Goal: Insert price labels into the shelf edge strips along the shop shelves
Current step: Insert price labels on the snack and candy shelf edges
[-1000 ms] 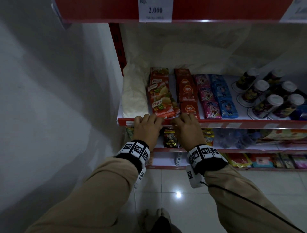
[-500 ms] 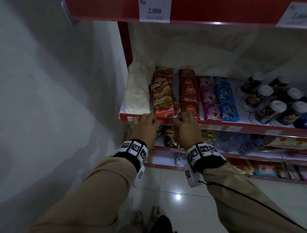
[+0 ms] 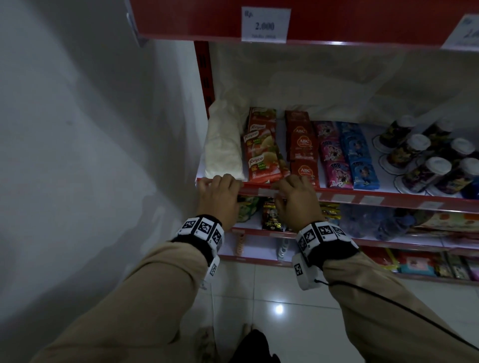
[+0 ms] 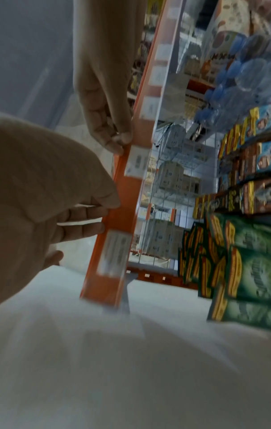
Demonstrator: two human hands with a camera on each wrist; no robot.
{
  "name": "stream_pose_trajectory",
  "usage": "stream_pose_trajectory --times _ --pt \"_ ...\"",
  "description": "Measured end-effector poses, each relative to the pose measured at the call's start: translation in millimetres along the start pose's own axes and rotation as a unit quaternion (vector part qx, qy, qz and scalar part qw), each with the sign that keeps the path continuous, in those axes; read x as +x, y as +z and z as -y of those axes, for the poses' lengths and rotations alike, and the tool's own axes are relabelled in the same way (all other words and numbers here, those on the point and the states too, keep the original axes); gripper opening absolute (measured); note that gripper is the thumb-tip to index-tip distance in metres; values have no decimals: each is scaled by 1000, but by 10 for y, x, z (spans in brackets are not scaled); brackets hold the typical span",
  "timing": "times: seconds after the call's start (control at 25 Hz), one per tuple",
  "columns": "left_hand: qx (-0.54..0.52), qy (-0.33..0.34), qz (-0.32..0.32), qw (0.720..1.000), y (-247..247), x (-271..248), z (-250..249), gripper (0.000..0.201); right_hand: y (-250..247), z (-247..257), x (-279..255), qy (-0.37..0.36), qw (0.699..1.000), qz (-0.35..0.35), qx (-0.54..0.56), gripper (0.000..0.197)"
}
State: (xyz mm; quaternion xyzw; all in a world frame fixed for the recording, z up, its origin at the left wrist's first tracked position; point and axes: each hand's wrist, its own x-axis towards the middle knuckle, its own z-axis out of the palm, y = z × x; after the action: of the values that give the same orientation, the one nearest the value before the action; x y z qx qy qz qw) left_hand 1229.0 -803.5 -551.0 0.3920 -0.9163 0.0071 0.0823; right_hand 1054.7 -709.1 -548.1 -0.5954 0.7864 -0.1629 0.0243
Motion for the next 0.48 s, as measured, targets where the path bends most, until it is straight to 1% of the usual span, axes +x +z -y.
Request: stream_pose_trajectory --times 0.08,0.16,0.24,0.36,0.44,0.48 --pt "0 -3 11 1000 -33 -52 179 40 42 149 24 10 999 26 -30 30" --pt "10 0 26 1000 -61 -109 343 44 88 314 55 13 999 33 -34 32" --pt "23 8 36 999 -78 -143 485 49 134 476 101 -2 999 33 -27 32" --pt "23 26 47 998 -52 -166 658 58 223 717 158 -27 1000 9 4 32" --pt "30 33 50 998 -20 -187 707 59 287 854 160 -44 999 -10 26 32" --pt "33 34 51 998 -1 -199 719 59 321 913 154 -52 998 -9 26 34"
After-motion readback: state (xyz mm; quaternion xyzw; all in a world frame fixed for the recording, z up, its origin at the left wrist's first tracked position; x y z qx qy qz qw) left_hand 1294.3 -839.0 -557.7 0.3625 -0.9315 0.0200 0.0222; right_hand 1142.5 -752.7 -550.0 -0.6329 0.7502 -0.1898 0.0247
